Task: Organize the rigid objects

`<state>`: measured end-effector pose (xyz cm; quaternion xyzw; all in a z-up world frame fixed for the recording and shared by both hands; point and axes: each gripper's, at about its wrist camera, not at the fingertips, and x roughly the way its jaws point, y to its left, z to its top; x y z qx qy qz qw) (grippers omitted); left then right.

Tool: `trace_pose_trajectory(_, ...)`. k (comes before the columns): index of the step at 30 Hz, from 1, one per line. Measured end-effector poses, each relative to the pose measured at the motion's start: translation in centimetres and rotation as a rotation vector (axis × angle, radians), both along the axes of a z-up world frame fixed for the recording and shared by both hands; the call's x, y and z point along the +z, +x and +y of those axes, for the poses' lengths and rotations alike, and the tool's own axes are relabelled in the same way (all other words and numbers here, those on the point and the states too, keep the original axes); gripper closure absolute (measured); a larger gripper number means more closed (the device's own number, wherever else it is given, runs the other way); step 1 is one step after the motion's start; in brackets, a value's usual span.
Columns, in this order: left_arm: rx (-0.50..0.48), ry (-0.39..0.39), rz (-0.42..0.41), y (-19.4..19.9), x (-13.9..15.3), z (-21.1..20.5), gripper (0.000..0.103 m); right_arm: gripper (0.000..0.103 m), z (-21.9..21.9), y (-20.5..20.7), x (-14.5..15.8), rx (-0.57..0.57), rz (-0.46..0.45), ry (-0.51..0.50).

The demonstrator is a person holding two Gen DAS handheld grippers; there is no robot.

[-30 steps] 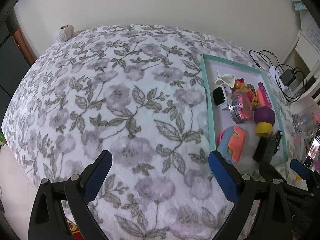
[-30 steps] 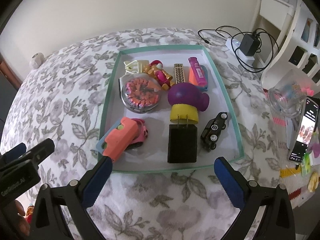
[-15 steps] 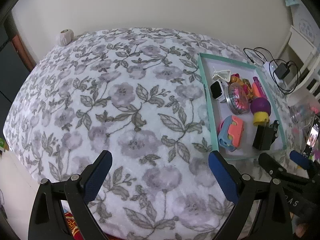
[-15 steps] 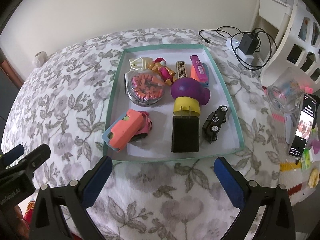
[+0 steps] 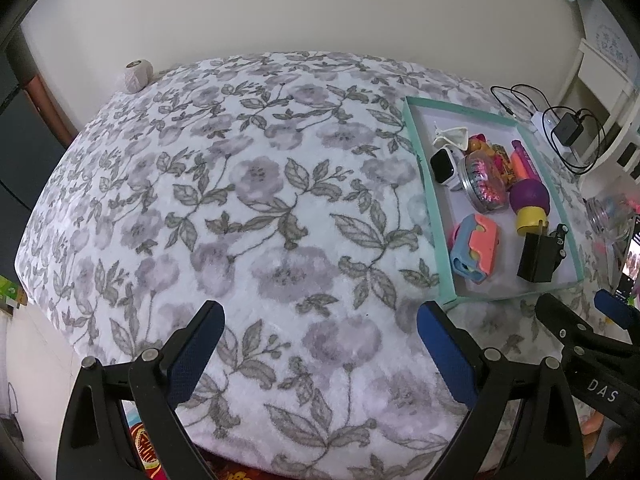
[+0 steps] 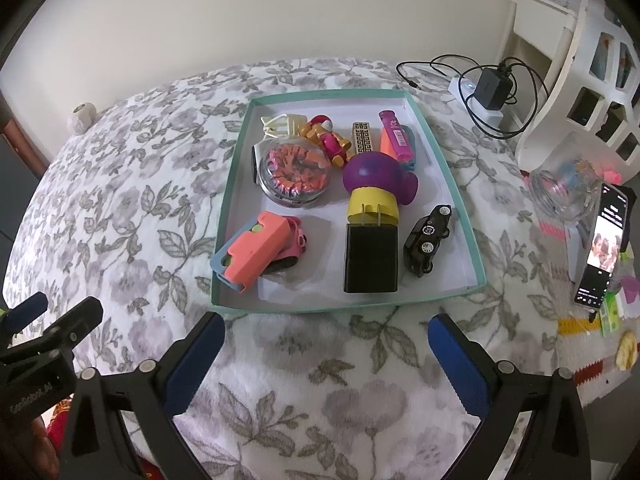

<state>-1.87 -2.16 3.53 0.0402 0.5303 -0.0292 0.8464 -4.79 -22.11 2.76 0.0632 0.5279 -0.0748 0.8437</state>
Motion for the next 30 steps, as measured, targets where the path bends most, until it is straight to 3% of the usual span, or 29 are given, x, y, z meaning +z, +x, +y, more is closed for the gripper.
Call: trace_pose_trajectory(30, -0.02, 0.01, -0.016, -0.56, 0.11, -0.03, 0.006, 0.0, 0.2, -0.74, 0.06, 0.006, 0.0, -0.001)
